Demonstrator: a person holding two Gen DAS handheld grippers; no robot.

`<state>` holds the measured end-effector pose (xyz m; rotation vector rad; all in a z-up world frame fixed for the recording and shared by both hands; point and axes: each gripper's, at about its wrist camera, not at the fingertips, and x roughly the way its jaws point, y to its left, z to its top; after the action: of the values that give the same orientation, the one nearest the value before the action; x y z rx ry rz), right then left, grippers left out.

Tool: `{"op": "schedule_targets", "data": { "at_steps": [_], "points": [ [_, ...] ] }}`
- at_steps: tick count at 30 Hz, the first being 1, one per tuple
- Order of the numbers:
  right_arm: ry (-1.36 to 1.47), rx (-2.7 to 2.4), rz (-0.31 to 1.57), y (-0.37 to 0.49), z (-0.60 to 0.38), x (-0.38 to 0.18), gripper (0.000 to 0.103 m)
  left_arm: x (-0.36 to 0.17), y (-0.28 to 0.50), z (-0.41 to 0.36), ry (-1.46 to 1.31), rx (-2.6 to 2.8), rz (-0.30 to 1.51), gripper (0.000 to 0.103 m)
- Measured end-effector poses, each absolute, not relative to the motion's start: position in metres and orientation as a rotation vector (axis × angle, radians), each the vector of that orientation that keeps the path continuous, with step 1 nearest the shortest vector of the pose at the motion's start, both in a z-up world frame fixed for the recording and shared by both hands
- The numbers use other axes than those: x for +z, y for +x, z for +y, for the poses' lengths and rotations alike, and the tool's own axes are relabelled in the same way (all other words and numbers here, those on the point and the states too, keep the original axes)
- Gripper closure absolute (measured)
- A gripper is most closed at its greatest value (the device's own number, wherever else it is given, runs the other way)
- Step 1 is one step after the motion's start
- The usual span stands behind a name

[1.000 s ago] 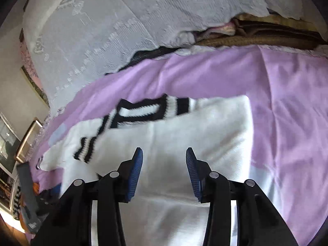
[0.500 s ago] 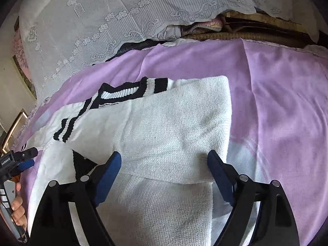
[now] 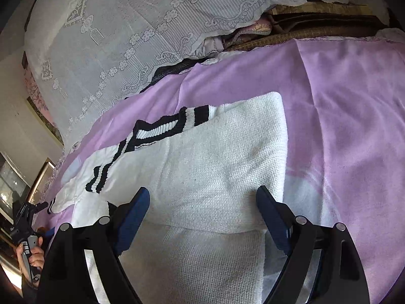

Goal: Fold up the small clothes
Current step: 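Move the left tool to the other striped sleeve cuff, then grasp the cuff with the left tool and fold the sleeve across the body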

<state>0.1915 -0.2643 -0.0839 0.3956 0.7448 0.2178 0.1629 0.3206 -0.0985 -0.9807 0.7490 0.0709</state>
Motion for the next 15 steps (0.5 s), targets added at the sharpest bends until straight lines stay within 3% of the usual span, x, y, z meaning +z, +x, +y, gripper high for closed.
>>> {"op": "schedule_targets", "data": {
  "at_steps": [15],
  "points": [
    [0.387,0.221,0.751,0.193,-0.262,-0.085,0.015,-0.094,0.183,0.364,-1.06,0.309,0.573,0.004]
  ]
}}
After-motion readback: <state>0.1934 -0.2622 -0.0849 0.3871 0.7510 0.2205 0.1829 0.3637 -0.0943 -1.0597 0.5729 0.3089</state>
